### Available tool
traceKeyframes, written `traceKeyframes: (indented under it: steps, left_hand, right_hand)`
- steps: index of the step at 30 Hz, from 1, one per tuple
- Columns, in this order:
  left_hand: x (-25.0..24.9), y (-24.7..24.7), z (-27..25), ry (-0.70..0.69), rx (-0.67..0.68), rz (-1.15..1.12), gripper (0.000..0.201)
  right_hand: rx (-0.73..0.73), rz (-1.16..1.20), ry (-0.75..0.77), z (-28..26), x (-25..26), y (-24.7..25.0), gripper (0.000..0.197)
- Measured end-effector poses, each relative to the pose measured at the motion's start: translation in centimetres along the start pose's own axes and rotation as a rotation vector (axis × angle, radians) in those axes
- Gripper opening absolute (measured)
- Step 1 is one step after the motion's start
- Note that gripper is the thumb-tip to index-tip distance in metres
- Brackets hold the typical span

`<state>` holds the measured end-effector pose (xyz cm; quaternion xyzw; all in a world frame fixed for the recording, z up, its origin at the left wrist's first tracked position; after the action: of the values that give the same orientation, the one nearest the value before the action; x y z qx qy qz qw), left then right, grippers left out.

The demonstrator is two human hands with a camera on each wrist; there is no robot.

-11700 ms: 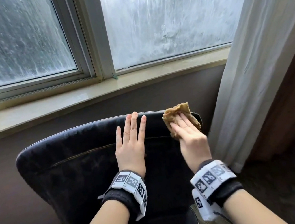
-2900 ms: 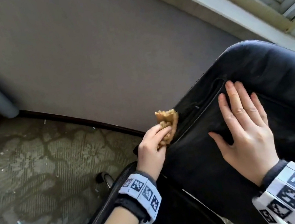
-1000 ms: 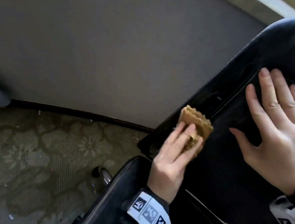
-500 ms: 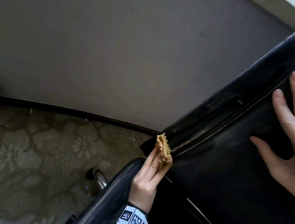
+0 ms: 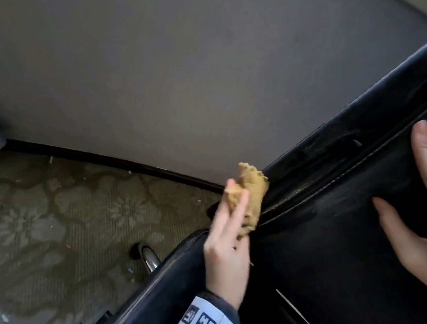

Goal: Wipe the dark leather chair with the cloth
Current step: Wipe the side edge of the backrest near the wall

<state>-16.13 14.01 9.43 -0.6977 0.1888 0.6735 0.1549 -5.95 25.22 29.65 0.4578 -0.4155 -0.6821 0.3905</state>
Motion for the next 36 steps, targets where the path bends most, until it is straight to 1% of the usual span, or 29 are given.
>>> traceKeyframes:
  steps: [1,2,4,6,7,9,11,13,14,16,17,18,20,21,23,26,28,29,30,32,33,34,35,36]
  left_hand:
    - [-0.9,-0.8,-0.7,-0.09,0.042,-0.034,0.067]
    - [-2.0,-1.3,-1.3,-0.158,0.08,-0.02,0.064]
    - [-1.8,-1.6,-1.3,-0.244,0.12,0.0,0.055]
    - [-0.4,-1.2,-0.7,-0.253,0.153,0.025,0.046]
    - [0.6,-0.9,-0.6,-0.232,0.175,0.053,0.045]
    - [3.0,-0.1,-0.7,-0.152,0.211,0.126,0.053]
    - [5.7,1.1,-0.3,-0.05,0.218,0.183,0.07]
    - [6.2,2.3,1.1,0.002,0.159,0.202,0.078]
    - [5.6,2.7,2.1,0.022,0.099,0.192,0.078]
    - [2.8,2.7,3.6,0.04,-0.005,0.125,0.074]
    - [1.0,2.1,3.6,0.014,-0.011,0.087,0.074]
    - [-0.9,1.2,3.1,-0.041,0.028,0.059,0.075]
    - [-2.9,-0.8,1.2,-0.172,0.162,0.026,0.073]
    - [-2.8,-1.3,0.5,-0.215,0.196,0.026,0.071]
    - [-1.3,-1.4,0.5,-0.227,0.181,0.047,0.067]
    - [2.0,-1.0,1.2,-0.159,0.187,0.13,0.063]
    - [5.4,-0.6,1.7,-0.027,0.235,0.23,0.07]
    - [7.5,-0.3,1.6,0.035,0.278,0.283,0.073]
    - [9.3,-0.3,1.2,0.068,0.357,0.328,0.072]
    - [12.1,-0.6,-0.7,0.097,0.498,0.418,0.059]
    - [13.2,-0.6,-1.5,0.137,0.532,0.445,0.058]
    - [14.2,-0.2,-2.4,0.246,0.512,0.423,0.061]
    - [15.0,0.4,-2.9,0.395,0.439,0.34,0.063]
    - [15.6,1.2,-3.0,0.532,0.3,0.251,0.063]
  right_hand:
    - [-0.025,-0.005,0.008,-0.2,0.0,-0.1,0.069]
    - [-0.04,-0.006,0.013,-0.2,-0.1,0.0,0.068]
    - [-0.063,0.002,0.01,-0.1,-0.3,0.1,0.068]
    - [-0.07,0.001,0.01,0.0,-0.2,0.1,0.068]
    - [-0.071,0.0,0.013,0.1,-0.1,0.1,0.068]
    - [-0.082,0.007,0.012,0.1,0.0,0.2,0.068]
    - [-0.102,-0.022,0.016,0.1,0.3,0.4,0.067]
    - [-0.11,-0.048,0.028,0.2,0.6,0.7,0.066]
    - [-0.108,-0.044,0.031,0.3,0.6,0.7,0.066]
    - [-0.099,-0.017,0.027,0.3,0.5,0.6,0.066]
    - [-0.098,-0.004,0.023,0.3,0.6,0.5,0.067]
    - [-0.098,0.003,0.02,0.3,0.6,0.5,0.067]
    - [-0.104,-0.003,0.018,0.2,0.7,0.6,0.067]
    - [-0.105,-0.016,0.018,0.2,0.7,0.7,0.066]
    - [-0.097,-0.052,0.024,0.4,0.6,0.8,0.063]
    - [-0.096,-0.07,0.031,0.4,0.6,0.8,0.061]
    - [-0.099,-0.068,0.021,0.3,0.5,0.7,0.062]
    - [-0.102,-0.068,0.017,0.3,0.6,0.7,0.062]
    - [-0.108,-0.068,0.014,0.3,0.6,0.6,0.062]
    - [-0.111,-0.063,0.012,0.3,0.5,0.6,0.063]
    - [-0.108,-0.055,0.013,0.3,0.5,0.6,0.064]
    - [-0.101,-0.038,0.017,0.2,0.5,0.5,0.066]
    - [-0.098,-0.026,0.019,0.2,0.5,0.5,0.068]
    - [-0.096,-0.021,0.019,0.2,0.5,0.4,0.068]
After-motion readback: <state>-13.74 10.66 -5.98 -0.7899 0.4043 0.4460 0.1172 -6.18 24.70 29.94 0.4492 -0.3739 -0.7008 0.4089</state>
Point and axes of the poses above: each hand's wrist, its own z-axis towards the middle knuckle, its own y-axis out of the back of the hand, x = y × z, the point moved 7 cm from there along z, towards the middle knuckle, and after that the axes turned 12 degrees about y, right-handed, at the moved point
